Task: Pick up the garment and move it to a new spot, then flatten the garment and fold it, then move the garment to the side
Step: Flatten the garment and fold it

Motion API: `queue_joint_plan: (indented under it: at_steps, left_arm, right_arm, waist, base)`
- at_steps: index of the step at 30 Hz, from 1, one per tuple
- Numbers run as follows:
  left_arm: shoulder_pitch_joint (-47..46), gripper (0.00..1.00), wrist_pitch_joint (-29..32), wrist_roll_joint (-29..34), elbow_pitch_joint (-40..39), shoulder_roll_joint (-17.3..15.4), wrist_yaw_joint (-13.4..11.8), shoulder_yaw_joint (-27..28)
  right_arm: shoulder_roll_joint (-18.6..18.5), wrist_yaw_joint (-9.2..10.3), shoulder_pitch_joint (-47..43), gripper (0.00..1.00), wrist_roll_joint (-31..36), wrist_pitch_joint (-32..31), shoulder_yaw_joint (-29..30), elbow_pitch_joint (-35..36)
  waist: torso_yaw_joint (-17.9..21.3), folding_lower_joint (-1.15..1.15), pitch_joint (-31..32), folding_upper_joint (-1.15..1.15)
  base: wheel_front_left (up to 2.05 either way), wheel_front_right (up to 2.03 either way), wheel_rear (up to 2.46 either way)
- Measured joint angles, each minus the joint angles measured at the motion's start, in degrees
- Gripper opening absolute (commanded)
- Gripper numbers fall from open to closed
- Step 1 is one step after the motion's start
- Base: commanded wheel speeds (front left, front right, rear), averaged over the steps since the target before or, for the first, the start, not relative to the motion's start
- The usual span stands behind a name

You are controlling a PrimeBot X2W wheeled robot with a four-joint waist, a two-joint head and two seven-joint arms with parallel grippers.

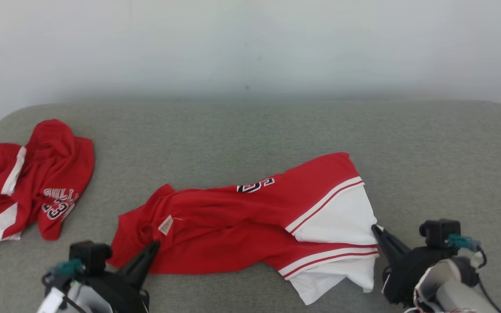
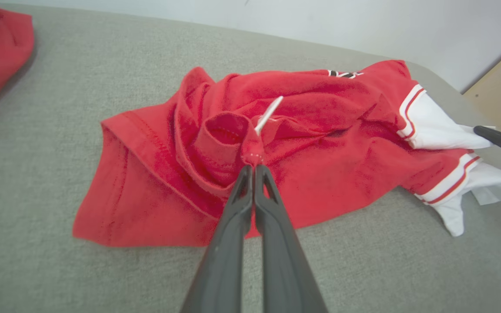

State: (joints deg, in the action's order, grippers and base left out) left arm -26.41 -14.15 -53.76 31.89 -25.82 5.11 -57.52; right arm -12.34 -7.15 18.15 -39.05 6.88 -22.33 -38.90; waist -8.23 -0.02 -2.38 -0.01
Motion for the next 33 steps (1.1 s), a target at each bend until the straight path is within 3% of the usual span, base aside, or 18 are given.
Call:
queue_joint_plan:
  at_steps: [3,6,11,13,17,20,26,33]
  left_arm:
    - [-3.3,0.00,1.9,-1.1,-2.2,-1.3,0.0,1.3]
    - [-11.0,0.00,5.7,-1.2,-2.7,-1.3,0.2,2.2]
    - [-27.9,0.00,13.8,-3.8,2.5,1.0,0.5,6.1]
    - [-36.0,0.00,16.1,-3.8,5.7,1.0,-0.1,8.4]
    - [-51.4,0.00,15.9,-3.2,8.8,0.7,-2.2,14.2]
    - [-59.3,0.00,12.2,-2.5,5.7,1.5,-2.6,17.5]
    - [-53.7,0.00,5.8,-2.1,1.6,1.2,-2.7,18.7]
    - [-28.6,0.00,0.9,-5.7,3.5,4.0,-2.7,15.7]
  right_arm:
    - [-2.7,0.00,1.4,0.00,-0.8,-2.9,-0.5,3.1]
    - [-3.0,0.00,7.5,0.00,-2.6,-7.1,-0.5,3.6]
    - [-2.4,0.00,27.3,0.00,-2.3,-13.6,1.6,0.2]
    - [-1.1,1.07,37.7,0.00,-2.3,-15.1,3.1,-1.7]
    - [2.1,5.33,56.8,0.00,-2.9,-11.4,9.3,-1.4]
    - [0.7,4.65,64.3,0.00,-3.1,-7.6,10.5,1.6]
    - [-1.1,1.37,59.5,0.00,-2.8,-3.1,9.5,4.2]
    - [-0.4,0.48,32.6,0.00,-7.5,0.8,9.2,4.3]
  waist:
    - [1.9,0.00,0.1,0.00]
    - [3.1,0.01,-1.0,0.00]
    - [4.2,0.03,-4.4,0.01]
    - [4.5,0.03,-6.1,0.01]
    - [4.9,0.03,-9.3,0.01]
    - [5.0,0.03,-11.9,0.00]
    - [4.4,0.03,-15.8,0.01]
    - [2.9,0.02,-15.4,0.02]
  base:
    - [0.00,0.00,0.00]
    - [0.00,0.00,0.00]
    - [0.00,0.00,0.00]
    - [0.00,0.00,0.00]
    - [0.00,0.00,0.00]
    - [0.00,0.00,0.00]
    - [0.00,0.00,0.00]
    - [0.00,0.00,0.00]
